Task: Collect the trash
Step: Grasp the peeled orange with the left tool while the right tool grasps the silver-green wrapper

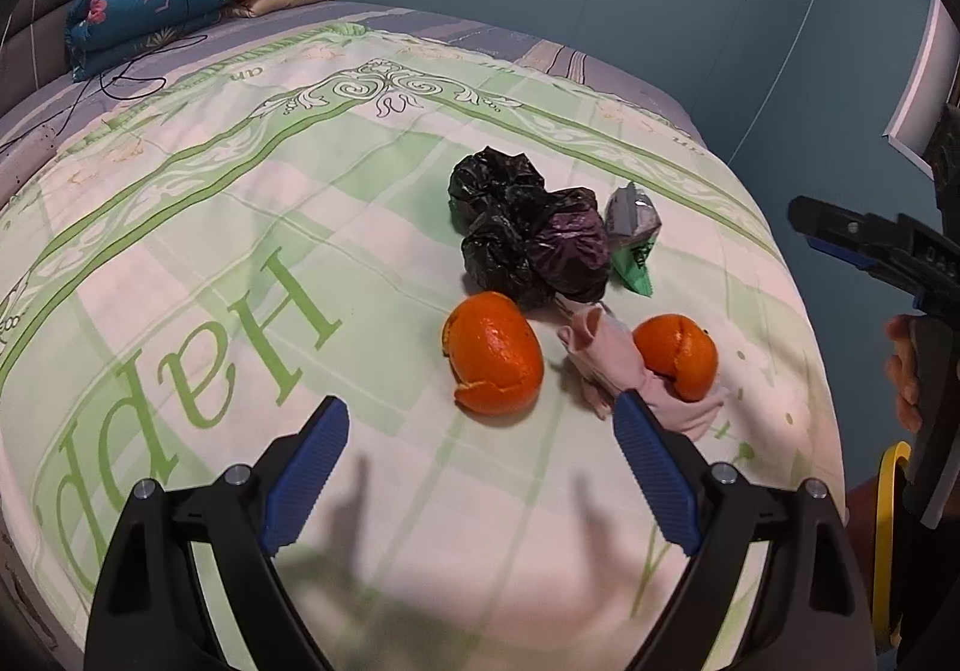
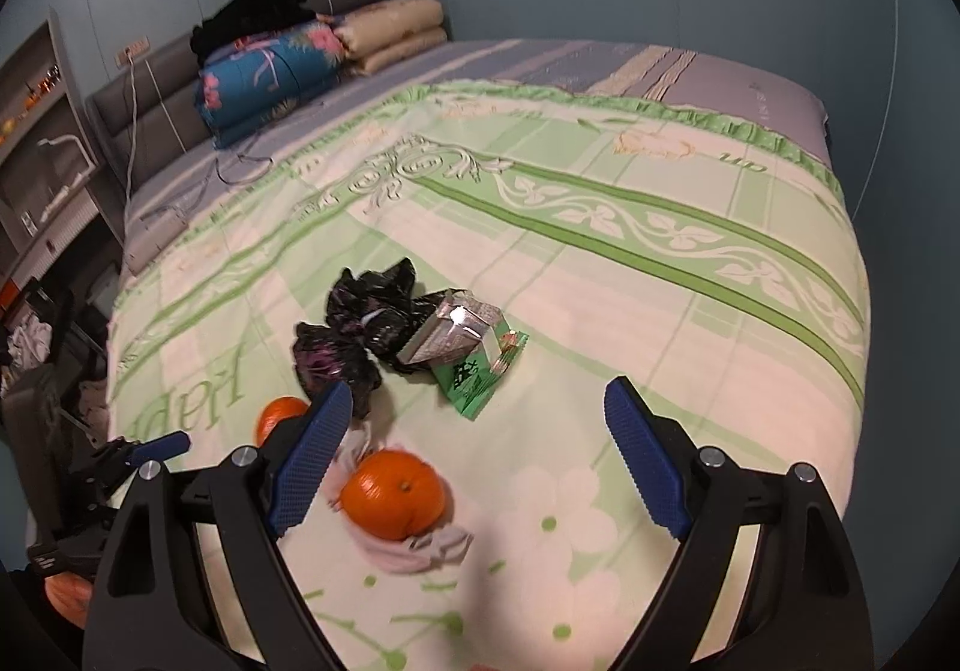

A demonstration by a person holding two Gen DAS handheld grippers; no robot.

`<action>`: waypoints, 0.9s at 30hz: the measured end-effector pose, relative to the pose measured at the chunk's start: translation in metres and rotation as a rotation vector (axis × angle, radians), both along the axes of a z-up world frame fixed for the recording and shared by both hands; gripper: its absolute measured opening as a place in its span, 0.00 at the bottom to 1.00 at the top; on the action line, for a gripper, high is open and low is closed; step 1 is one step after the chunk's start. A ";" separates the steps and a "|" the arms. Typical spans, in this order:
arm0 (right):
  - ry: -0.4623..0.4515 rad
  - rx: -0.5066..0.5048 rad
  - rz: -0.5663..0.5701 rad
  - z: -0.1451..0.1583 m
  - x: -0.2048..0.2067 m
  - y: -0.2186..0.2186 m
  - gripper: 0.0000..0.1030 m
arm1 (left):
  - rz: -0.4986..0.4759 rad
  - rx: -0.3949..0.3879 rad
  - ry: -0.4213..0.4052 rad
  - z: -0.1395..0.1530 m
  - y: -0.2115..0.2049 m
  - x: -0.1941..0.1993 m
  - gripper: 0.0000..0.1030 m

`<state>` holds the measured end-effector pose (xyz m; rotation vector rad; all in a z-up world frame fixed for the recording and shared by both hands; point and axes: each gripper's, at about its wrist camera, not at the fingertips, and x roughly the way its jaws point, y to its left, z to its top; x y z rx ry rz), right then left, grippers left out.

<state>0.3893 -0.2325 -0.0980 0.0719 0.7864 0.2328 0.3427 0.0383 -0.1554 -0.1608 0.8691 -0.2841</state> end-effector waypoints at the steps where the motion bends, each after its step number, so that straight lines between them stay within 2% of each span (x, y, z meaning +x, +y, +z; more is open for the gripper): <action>1: 0.008 -0.006 0.002 -0.004 0.006 0.003 0.80 | -0.002 -0.002 0.002 -0.001 0.000 0.004 0.84; 10: 0.064 -0.054 0.024 -0.033 0.058 0.031 0.77 | -0.008 -0.011 0.033 -0.013 -0.001 0.031 0.84; 19: 0.097 -0.104 0.010 -0.048 0.083 0.044 0.76 | -0.013 -0.023 0.050 -0.020 -0.001 0.041 0.81; 24: 0.110 -0.134 -0.001 -0.057 0.092 0.046 0.76 | -0.025 -0.023 0.065 -0.026 -0.005 0.047 0.72; 27: 0.130 -0.120 -0.006 -0.062 0.097 0.046 0.71 | -0.028 -0.029 0.077 -0.030 -0.008 0.051 0.61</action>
